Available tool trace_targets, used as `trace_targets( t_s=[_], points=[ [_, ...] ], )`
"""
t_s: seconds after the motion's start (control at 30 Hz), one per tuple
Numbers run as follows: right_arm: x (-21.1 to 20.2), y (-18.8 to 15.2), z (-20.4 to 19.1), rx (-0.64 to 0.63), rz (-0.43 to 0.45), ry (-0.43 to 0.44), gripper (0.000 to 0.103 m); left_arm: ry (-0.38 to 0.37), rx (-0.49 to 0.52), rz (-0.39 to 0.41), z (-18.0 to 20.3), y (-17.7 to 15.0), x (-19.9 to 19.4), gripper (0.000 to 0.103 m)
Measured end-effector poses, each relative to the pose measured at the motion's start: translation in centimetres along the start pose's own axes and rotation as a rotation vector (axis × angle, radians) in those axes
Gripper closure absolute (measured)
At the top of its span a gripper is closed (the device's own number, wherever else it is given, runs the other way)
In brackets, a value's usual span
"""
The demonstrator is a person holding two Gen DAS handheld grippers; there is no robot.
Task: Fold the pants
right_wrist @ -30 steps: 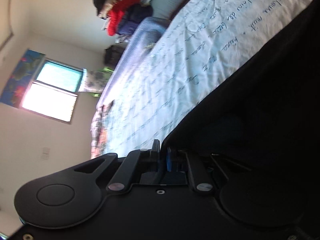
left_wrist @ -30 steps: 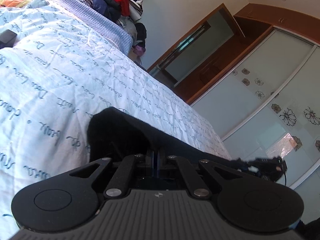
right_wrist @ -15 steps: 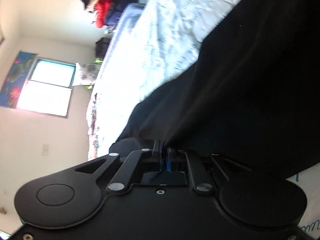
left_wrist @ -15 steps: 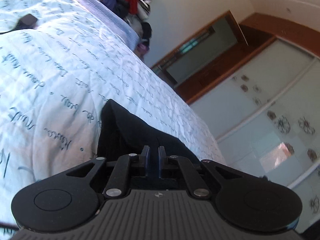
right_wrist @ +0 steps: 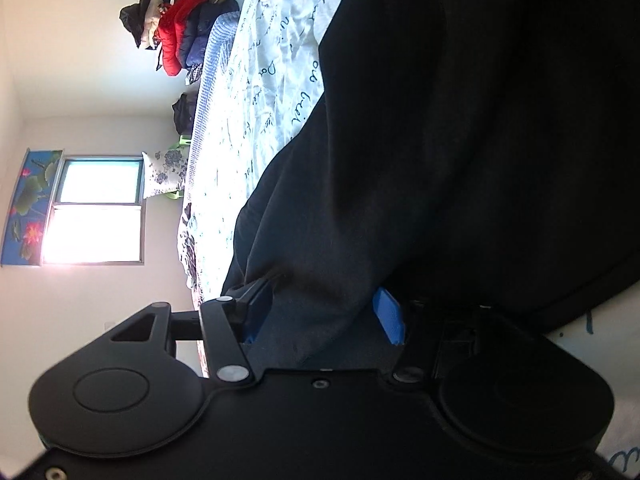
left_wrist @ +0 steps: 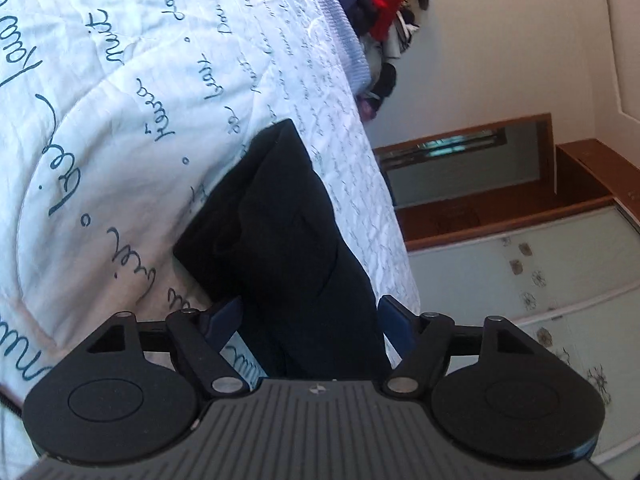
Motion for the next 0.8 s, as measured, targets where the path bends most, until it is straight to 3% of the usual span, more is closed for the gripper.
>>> trace_targets(
  t_s=[0.13, 0.23, 0.3, 0.37, 0.4, 0.43, 0.47, 0.5, 0.53, 0.7, 0.8],
  points=[
    [0.0, 0.1, 0.1, -0.02, -0.001, -0.013, 0.045, 0.045, -0.007, 0.012, 0.5, 0.6, 0.9, 0.029],
    [-0.1, 0.2, 0.3, -0.011, 0.002, -0.007, 0.045, 0.151, 0.034, -0.025, 1.5, 0.3, 2.5, 0.031],
    [-0.1, 0.0, 0.3, -0.008, 0.005, -0.011, 0.045, 0.271, 0.123, -0.031, 2.7, -0.2, 3.5, 0.032],
    [0.0, -0.1, 0.1, -0.013, 0.01, -0.021, 0.045, 0.405, 0.234, -0.019, 3.8, -0.8, 4.6, 0.052],
    [0.0, -0.2, 0.0, -0.016, 0.016, -0.028, 0.046, 0.45, 0.259, -0.016, 4.2, -1.0, 5.0, 0.057],
    [-0.2, -0.4, -0.2, -0.024, 0.039, -0.045, 0.05, 0.487, 0.292, -0.011, 4.6, -1.3, 5.3, 0.062],
    [-0.3, -0.6, -0.6, -0.052, 0.065, -0.098, 0.059, 0.525, 0.347, 0.003, 5.1, -1.6, 5.4, 0.076],
    [-0.2, -0.8, -1.2, -0.099, 0.083, -0.164, 0.084, 0.553, 0.397, 0.014, 5.6, -1.8, 5.5, 0.08],
    [-0.1, -1.0, -1.7, -0.134, 0.094, -0.191, 0.097, 0.567, 0.423, 0.018, 5.9, -2.0, 5.4, 0.083],
    [-1.0, -2.1, -3.2, -0.213, 0.093, -0.154, 0.097, 0.562, 0.448, 0.034, 6.9, -2.1, 3.4, 0.087],
    [-2.5, -3.6, -3.9, -0.258, 0.094, -0.119, 0.098, 0.6, 0.468, 0.021, 6.7, -2.0, 2.9, 0.086]
  ],
)
Point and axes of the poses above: each gripper's, at about its wrist camera, not at the fingertips, and x roughly the way its jaws point, z to its right, y to its top, the point moved 1 cm from there along x, roughly the way its jaws point, and after that the axes turned 8 degrees about -z, right-handed, at the moved point
